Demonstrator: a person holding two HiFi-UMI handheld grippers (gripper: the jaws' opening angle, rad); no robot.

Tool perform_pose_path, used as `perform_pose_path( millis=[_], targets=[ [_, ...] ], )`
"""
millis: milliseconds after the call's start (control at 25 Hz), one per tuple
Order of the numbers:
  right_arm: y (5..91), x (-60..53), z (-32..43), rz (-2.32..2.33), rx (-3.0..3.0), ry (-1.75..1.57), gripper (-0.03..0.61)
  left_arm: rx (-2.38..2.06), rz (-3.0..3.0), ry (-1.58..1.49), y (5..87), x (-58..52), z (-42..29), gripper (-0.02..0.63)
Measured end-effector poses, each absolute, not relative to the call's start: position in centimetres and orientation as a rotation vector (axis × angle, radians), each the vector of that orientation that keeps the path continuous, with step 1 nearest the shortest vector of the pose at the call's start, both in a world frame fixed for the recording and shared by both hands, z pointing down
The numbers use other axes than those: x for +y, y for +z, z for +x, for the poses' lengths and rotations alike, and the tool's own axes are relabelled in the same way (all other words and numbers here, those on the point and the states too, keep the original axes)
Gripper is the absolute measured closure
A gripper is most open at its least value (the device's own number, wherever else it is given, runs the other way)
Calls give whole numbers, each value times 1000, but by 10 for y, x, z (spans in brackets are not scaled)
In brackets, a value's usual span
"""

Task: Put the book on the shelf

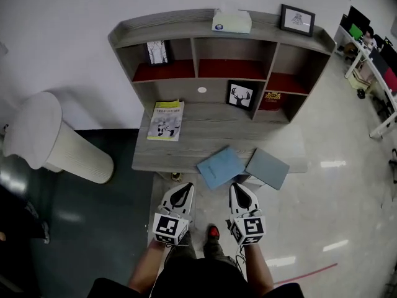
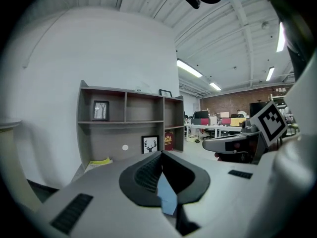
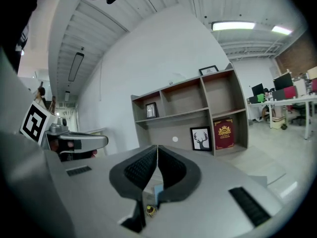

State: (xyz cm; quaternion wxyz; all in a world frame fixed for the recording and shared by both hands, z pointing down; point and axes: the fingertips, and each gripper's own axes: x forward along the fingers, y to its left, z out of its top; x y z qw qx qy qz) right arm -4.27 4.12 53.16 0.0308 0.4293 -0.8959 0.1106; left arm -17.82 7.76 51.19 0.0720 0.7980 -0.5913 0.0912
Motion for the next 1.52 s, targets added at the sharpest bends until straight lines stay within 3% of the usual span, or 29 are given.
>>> perform_pose_path(
  millis=[480, 1320, 1360, 1440, 1520],
  targets=[
    [602, 6, -41, 1563, -2550, 544, 549, -1478, 2489, 404, 586, 23, -185, 607],
    [756, -11, -46, 1570, -2407, 917, 546, -1272, 2452, 531, 708, -12, -172, 607],
    [760, -14, -47, 1562, -2411, 974, 540, -1269, 2447, 537, 711, -11, -172, 607],
    [771, -18, -51, 1536, -2412, 1094, 412, -1260, 2438, 551, 716, -9, -170, 607],
    [782, -21, -54, 1522, -2397, 1200, 373, -1253, 2428, 563, 721, -8, -170, 607]
  ],
)
